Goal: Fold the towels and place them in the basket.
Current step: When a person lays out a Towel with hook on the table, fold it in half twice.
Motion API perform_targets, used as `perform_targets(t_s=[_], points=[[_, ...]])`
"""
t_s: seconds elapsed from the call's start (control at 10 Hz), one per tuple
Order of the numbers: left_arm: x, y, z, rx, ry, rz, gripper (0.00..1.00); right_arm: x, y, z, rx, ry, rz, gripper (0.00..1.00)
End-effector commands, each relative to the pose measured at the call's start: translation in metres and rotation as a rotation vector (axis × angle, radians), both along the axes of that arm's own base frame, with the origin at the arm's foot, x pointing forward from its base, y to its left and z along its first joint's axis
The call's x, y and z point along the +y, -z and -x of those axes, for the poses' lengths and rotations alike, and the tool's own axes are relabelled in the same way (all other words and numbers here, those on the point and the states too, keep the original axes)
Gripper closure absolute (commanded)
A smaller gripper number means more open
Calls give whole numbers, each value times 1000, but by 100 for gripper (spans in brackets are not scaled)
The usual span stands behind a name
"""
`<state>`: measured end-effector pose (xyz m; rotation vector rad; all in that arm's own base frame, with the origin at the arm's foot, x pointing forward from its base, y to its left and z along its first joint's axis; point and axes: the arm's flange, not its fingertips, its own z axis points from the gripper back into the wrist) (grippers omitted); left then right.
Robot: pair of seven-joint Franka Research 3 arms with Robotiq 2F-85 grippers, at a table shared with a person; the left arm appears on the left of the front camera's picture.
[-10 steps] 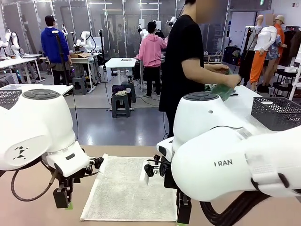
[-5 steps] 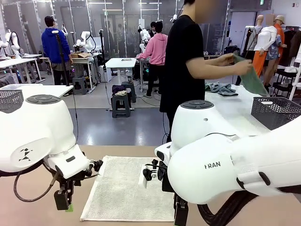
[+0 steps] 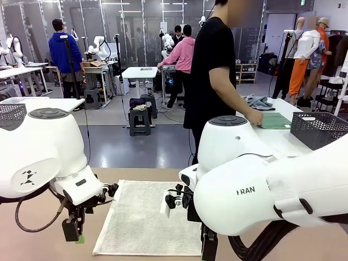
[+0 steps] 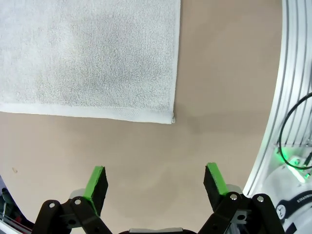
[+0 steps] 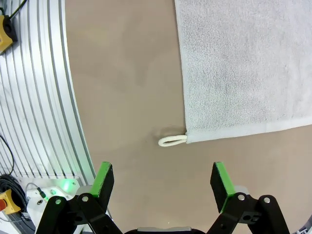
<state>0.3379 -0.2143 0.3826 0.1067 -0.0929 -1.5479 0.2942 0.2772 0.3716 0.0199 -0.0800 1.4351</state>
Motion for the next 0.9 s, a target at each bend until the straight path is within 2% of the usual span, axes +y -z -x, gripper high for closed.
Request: perform_targets(t_s=[0.0,0.3,0.8], points=[[-7,6,3,-20,45,21,0,0,0,0,0,0,0,0],[0,30,8,-11,58,123,0,-10,9,-4,-12,-9,-9,0],[10,60,27,52,59,128,0,-21,31,-7,-1,-62,-18,0]])
